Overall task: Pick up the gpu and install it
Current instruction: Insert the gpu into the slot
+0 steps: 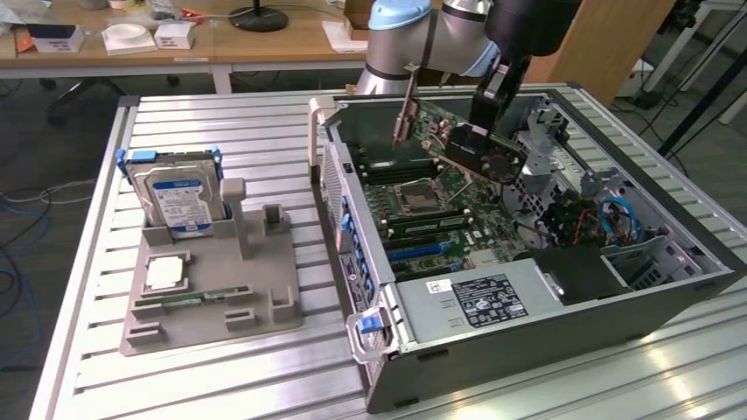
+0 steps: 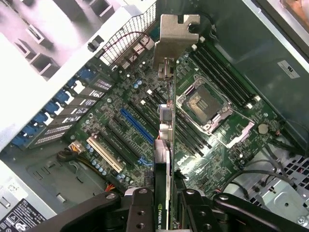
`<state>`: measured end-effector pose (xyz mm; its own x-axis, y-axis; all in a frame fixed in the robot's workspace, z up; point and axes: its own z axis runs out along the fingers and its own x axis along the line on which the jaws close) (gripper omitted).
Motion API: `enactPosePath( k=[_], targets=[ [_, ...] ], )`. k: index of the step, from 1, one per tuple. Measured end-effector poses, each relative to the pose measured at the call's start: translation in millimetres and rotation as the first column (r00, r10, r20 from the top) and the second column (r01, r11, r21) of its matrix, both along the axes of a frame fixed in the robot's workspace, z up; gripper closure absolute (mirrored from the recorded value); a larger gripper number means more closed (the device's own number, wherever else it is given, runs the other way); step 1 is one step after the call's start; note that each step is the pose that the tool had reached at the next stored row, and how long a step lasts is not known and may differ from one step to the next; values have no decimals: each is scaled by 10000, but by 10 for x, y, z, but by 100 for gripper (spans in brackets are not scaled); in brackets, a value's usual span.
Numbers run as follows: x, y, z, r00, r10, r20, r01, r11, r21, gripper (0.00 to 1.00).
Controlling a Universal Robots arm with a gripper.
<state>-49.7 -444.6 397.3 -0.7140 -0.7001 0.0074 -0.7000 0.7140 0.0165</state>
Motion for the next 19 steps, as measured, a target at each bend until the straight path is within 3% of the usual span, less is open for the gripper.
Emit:
enactPosePath(
  k=[10,19],
  targets=[
    [0,0,-2,9978,668,-1,-668,9978,-2,74],
    [0,0,-5,9917,1283,0,-1283,9917,0,74]
  ],
)
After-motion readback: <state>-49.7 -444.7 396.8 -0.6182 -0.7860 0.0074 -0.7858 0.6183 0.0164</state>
